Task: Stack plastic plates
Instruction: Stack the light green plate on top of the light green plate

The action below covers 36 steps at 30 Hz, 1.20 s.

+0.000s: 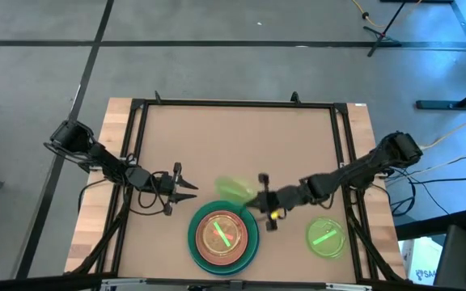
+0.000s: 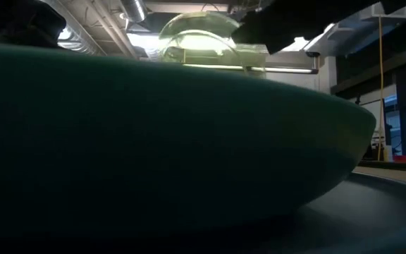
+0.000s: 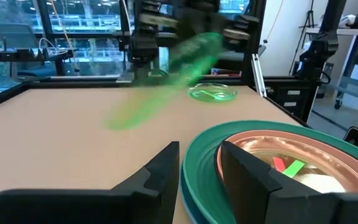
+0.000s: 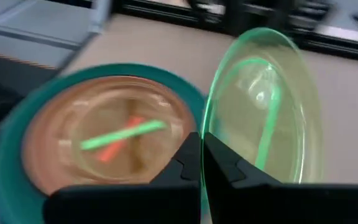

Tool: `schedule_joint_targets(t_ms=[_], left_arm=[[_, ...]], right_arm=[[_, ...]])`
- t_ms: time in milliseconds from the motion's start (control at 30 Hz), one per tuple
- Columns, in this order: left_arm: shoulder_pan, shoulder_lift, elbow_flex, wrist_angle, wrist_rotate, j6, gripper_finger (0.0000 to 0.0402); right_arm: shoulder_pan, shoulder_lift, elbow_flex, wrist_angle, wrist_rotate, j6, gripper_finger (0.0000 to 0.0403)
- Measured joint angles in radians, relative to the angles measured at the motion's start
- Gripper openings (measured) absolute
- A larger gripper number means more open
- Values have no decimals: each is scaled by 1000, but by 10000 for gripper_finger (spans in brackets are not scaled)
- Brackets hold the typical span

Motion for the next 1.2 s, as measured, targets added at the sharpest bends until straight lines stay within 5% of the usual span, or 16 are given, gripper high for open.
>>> schedule_joint_targets(t_ms=[367, 767, 1200], left_arm=[[0, 0, 28, 0, -24, -3, 112], [0, 0, 31, 3, -25, -26, 112], [0, 0, 31, 4, -21, -26, 112]], right_arm=[[127, 164, 0, 340, -104, -2, 1], [157, 329, 86, 383, -122, 73, 5], [158, 307, 209, 84, -171, 110, 174]])
